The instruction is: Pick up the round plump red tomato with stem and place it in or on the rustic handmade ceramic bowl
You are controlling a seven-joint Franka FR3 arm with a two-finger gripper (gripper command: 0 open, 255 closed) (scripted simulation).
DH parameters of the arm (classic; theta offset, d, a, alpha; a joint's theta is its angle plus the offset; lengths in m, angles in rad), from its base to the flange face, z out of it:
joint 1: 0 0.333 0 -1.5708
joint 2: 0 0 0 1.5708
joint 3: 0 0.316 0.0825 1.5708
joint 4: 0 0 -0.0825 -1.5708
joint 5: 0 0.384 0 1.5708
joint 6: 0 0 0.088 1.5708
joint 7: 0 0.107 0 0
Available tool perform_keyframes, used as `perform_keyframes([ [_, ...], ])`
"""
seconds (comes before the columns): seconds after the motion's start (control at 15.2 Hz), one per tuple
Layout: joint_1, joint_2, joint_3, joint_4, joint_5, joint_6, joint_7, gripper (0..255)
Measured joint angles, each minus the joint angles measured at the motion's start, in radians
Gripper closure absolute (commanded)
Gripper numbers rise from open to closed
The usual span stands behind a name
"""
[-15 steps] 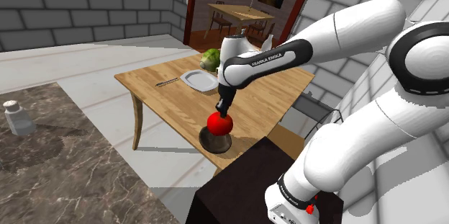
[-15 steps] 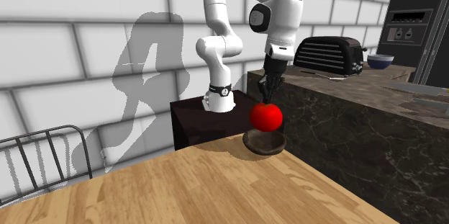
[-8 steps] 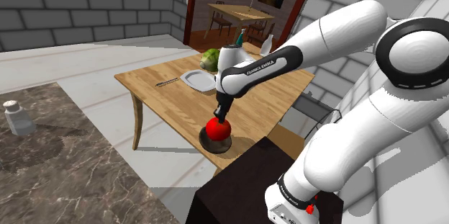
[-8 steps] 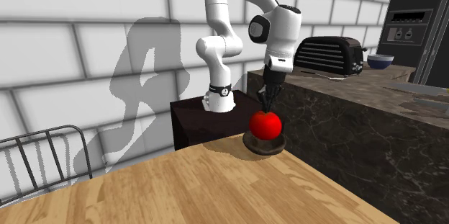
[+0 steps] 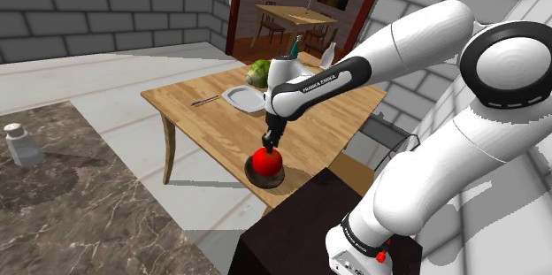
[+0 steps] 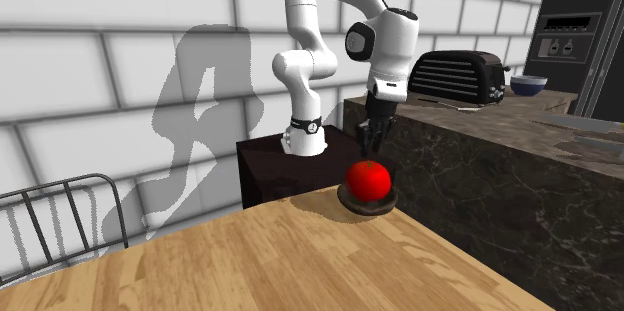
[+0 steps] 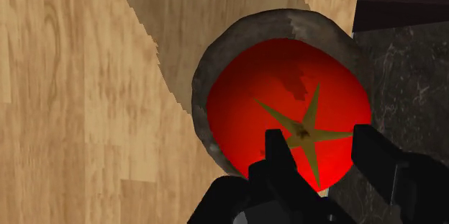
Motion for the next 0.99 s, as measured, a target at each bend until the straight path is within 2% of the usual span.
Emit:
perform_keyframes([
  [0.33,0.0,0.0,0.0,0.0,0.0,0.0,0.0,0],
  [0.66,0.005,-0.076,0.006,0.052,0.007,-0.127,0.0,0],
  [0.99,0.005,-0.078,0.005,0.069,0.007,-0.146,-0.003,0],
])
